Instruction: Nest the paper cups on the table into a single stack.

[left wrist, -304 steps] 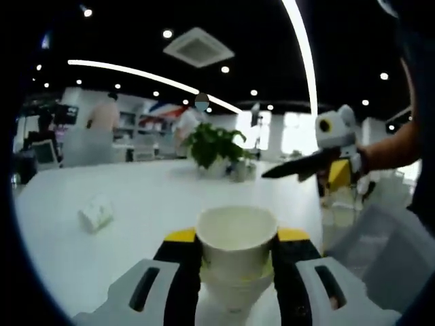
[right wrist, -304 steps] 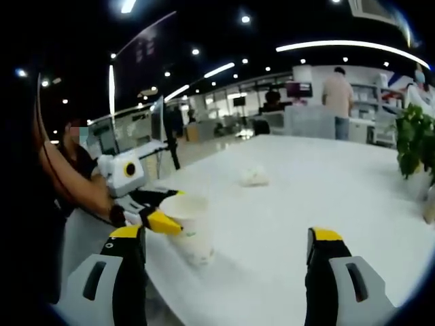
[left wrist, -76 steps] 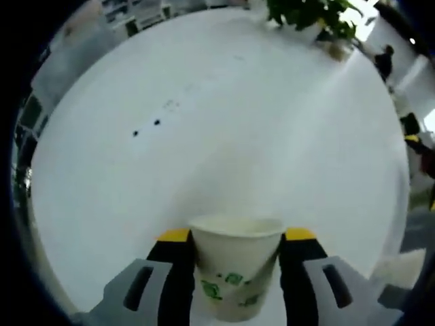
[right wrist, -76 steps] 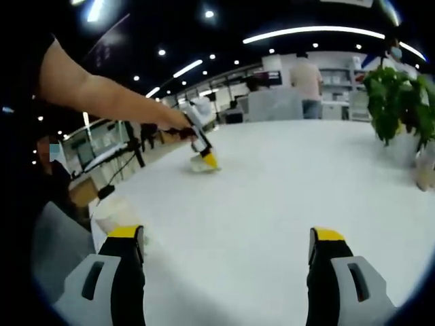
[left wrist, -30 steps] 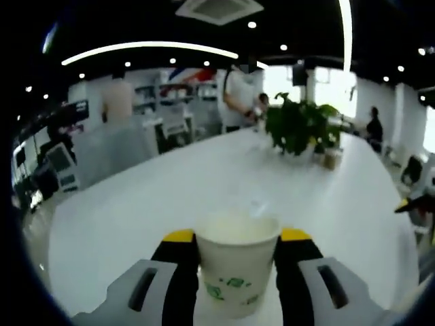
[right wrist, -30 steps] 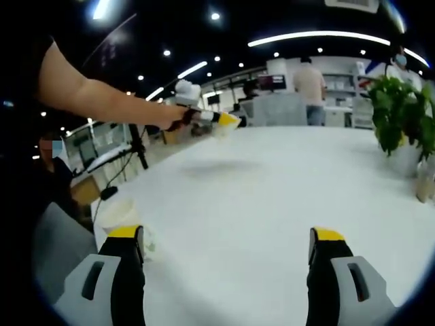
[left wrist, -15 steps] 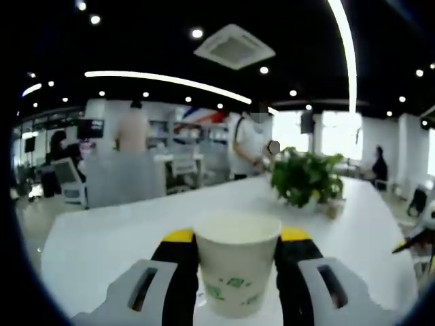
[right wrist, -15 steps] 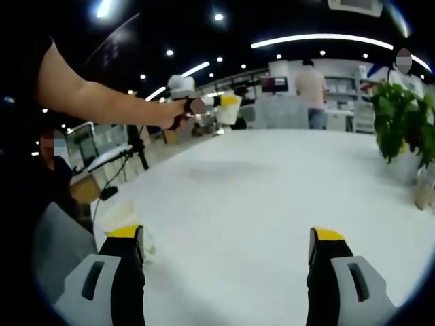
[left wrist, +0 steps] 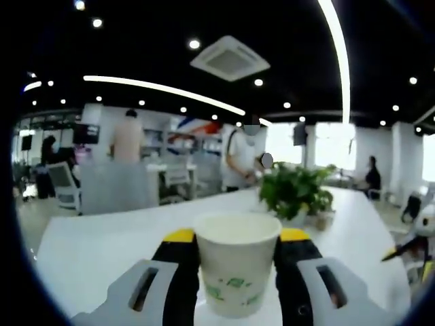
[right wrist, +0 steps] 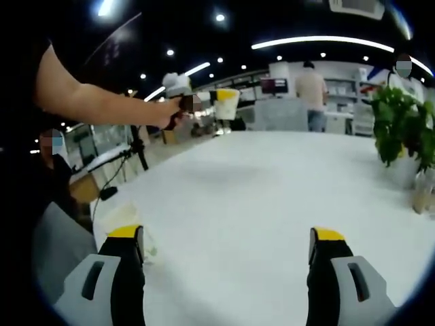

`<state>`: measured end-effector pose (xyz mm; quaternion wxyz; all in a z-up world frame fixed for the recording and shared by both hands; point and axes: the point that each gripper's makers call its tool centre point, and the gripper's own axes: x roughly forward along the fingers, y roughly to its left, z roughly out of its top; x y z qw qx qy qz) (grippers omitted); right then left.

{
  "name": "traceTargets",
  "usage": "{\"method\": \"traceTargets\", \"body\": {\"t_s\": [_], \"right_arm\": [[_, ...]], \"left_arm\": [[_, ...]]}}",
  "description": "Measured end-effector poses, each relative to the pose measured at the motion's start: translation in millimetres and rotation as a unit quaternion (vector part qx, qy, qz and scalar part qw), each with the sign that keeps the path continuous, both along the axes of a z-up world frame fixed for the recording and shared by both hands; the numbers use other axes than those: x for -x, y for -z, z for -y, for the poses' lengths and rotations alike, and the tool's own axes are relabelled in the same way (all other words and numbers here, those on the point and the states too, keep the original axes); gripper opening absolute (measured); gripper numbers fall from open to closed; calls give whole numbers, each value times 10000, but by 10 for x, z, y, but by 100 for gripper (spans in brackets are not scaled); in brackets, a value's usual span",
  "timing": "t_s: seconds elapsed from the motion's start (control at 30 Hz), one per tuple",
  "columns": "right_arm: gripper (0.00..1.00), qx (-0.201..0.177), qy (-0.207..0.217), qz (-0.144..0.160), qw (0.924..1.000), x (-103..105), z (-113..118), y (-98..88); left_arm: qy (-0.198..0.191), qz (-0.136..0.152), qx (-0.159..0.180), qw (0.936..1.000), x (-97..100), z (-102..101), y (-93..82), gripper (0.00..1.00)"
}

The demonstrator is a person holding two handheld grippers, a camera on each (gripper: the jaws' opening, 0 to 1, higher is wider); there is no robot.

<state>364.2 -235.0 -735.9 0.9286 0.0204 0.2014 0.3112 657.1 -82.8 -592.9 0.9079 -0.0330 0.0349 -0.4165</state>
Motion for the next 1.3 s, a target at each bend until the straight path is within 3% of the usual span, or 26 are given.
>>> {"method": "traceTargets", "body": {"t_s": [0.73, 1.23, 1.3], "right_arm": [[100, 109, -126, 104, 9998, 101, -91, -152], [100, 71, -4, 251, 9997, 115, -20, -216], [100, -73, 134, 237, 9996, 106, -4, -249]], "left_arm": [[389, 298, 218, 9986, 493, 125, -331, 42], [504, 333, 217, 9979, 826, 128, -377, 42], [507, 347, 246, 9978, 870, 123, -387, 41]]}}
